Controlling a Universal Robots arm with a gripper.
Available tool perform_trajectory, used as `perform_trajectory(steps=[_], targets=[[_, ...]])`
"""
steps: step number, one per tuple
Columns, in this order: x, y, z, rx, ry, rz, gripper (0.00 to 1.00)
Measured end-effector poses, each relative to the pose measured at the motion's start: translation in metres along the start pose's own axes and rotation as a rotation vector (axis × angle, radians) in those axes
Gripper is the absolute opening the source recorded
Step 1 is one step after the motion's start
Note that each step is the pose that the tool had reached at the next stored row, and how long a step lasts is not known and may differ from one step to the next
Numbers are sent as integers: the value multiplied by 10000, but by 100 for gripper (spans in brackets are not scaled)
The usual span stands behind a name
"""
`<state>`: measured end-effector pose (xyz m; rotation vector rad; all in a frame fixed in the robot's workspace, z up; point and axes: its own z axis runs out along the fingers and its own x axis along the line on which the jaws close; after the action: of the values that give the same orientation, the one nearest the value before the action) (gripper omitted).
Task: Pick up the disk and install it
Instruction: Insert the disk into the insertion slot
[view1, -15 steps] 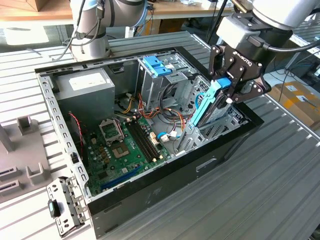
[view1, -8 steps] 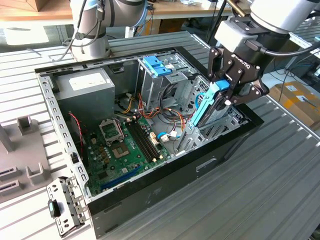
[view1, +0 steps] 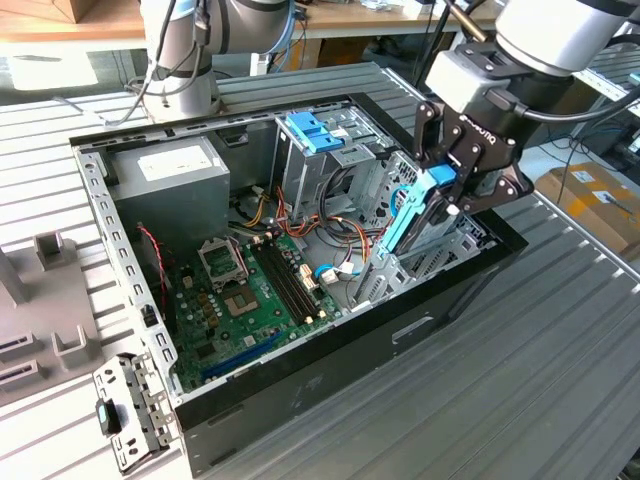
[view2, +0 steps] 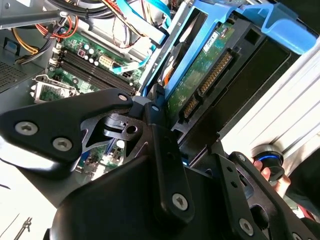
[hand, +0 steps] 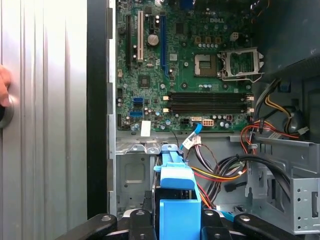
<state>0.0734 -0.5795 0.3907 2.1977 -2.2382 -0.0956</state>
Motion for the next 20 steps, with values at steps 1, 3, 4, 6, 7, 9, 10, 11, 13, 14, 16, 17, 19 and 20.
perform_trajectory(steps=[1,3,4,6,7,9,10,11,13,14,16,17,19,20], targets=[[0,0,5,0,0,0,36],[1,-1,18,0,0,0,36],[1,-1,25,1,0,0,36],[2,-2,37,0,0,0,36],[2,-2,42,0,0,0,36],[2,-2,49,0,0,0,36],[2,-2,51,0,1,0,36],[2,-2,57,0,0,0,36],[3,-3,67,0,-1,0,36],[3,-3,71,0,-1,0,36],[3,-4,87,0,-1,-1,36],[4,-4,95,0,0,0,36],[4,-5,109,0,0,0,36],[4,-5,110,1,1,0,36]])
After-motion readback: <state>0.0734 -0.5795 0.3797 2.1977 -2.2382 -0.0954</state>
